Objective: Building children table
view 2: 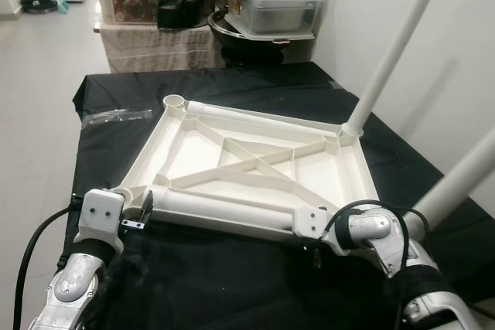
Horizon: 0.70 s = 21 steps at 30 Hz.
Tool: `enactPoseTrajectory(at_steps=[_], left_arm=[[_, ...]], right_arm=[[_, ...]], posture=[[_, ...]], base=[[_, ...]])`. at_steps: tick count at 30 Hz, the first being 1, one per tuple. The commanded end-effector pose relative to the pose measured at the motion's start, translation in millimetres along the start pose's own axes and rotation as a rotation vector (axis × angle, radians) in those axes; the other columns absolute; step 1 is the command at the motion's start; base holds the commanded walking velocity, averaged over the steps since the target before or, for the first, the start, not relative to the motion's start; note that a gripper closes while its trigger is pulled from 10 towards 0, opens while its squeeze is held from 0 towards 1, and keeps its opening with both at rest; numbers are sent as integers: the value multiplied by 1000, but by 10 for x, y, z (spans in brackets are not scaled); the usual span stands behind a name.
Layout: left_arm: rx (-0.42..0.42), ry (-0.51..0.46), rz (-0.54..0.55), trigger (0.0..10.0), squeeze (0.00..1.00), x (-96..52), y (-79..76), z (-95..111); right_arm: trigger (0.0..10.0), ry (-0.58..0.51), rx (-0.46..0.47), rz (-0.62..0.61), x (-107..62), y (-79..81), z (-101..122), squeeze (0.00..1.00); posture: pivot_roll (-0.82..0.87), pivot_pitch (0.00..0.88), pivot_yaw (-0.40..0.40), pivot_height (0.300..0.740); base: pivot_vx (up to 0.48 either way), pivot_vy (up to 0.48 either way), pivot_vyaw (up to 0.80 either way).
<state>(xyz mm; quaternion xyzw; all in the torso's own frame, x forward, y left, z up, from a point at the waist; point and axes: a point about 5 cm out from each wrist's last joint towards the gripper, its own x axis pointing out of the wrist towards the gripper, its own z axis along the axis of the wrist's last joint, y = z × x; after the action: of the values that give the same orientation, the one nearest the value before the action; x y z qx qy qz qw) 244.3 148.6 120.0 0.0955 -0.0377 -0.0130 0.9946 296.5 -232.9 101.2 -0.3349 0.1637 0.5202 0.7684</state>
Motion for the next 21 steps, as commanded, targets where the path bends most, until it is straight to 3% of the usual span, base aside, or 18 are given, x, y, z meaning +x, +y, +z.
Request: enactPoseTrajectory(at_steps=[1,3,5,9,10,11,13,15,18,20,21], left_arm=[[15,10,-7,10000,0,-7,-14,-29],[14,11,-7,10000,0,-7,-16,-30],[13,12,-10,10000,0,-9,-20,-32],[13,12,-10,10000,0,-10,-21,-33],[11,13,-10,10000,0,-11,-22,-37],[11,13,-10,10000,0,-11,-22,-37],[9,14,-8,10000,0,-10,-28,-38],[9,14,-8,10000,0,-10,-28,-38],[6,14,-4,10000,0,-9,-27,-41],[5,14,-2,10000,0,-9,-26,-44],[3,11,-1,10000,0,-6,-28,-42]], right_arm=[[10000,-48,39,-78,-1,-114,61,1000],[10000,-85,40,-96,14,-140,102,1000],[10000,-206,37,-165,-26,-274,280,1000],[10000,-258,35,-189,-69,-337,370,1000],[10000,-327,32,-208,-147,-424,489,1000],[10000,-327,32,-208,-147,-424,489,1000],[10000,-421,15,-140,-381,-500,720,1000],[10000,-421,15,-140,-381,-500,720,1000],[10000,-496,7,-117,-525,-540,897,1000],[10000,-559,18,-184,-533,-606,983,1000],[10000,-623,88,-307,-455,-710,1059,1000]], posture=[[27,0,-93,740],[25,0,-90,740],[20,0,-89,740],[20,0,-89,740],[18,0,-88,740],[18,0,-88,740],[17,0,-89,740],[17,0,-89,740],[9,0,-92,740],[9,0,-92,740],[10,0,-95,740]], base=[[0,0,0],[0,0,0],[0,0,0],[0,0,0],[0,0,0],[0,0,0],[0,0,0],[0,0,0],[0,0,0],[0,0,0],[0,0,0]])
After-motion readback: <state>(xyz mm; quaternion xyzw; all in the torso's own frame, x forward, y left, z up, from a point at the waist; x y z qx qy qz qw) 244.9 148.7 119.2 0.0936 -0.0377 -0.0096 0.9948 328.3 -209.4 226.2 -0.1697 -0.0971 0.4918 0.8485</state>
